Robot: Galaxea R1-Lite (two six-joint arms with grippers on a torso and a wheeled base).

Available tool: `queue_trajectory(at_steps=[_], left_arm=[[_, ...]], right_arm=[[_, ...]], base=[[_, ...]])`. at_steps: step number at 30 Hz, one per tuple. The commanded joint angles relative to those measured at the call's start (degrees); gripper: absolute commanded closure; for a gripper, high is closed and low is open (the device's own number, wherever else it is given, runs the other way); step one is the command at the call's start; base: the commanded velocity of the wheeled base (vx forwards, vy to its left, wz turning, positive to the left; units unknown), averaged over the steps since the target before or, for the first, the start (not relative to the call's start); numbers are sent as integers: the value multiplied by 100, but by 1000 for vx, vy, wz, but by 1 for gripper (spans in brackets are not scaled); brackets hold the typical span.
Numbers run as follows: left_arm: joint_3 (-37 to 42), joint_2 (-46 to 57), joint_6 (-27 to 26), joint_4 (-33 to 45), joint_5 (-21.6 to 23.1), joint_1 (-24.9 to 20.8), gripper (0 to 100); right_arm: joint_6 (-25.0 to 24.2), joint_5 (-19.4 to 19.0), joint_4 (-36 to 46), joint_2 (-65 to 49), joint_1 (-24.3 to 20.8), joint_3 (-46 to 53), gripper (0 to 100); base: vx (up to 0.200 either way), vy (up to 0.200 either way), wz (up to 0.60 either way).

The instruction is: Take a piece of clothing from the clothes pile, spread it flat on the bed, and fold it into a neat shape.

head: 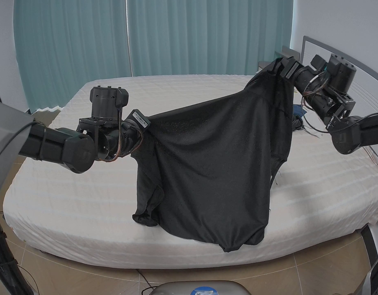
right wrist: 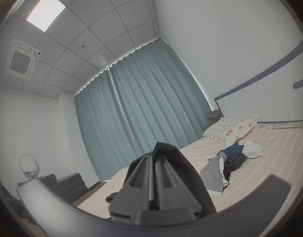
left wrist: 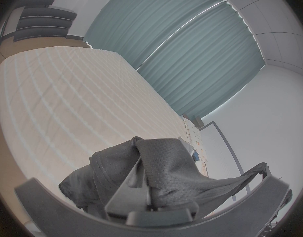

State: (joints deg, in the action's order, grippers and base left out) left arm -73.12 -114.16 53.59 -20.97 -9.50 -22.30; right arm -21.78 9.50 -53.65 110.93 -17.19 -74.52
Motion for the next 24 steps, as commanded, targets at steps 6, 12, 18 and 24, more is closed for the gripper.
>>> queue_trajectory(at_steps=[6,12,18,24], left_arm=[[-607,-985,-6,-4,0,129,100],[-844,-1512,11,14,-70,129,100],[-844,-1820,64,14,-175,129,100],[-941,-2277,81,-13,-369,111,100]], right_arm=[[43,26,-427,1431,14,-634,100],[43,96,-664,2134,-57,-985,100],[52,290,-893,2846,-153,-1161,100],[52,562,-1156,3426,-206,-1442,100]], base=[[200,0,0],[200,0,0],[0,0,0],[0,0,0]])
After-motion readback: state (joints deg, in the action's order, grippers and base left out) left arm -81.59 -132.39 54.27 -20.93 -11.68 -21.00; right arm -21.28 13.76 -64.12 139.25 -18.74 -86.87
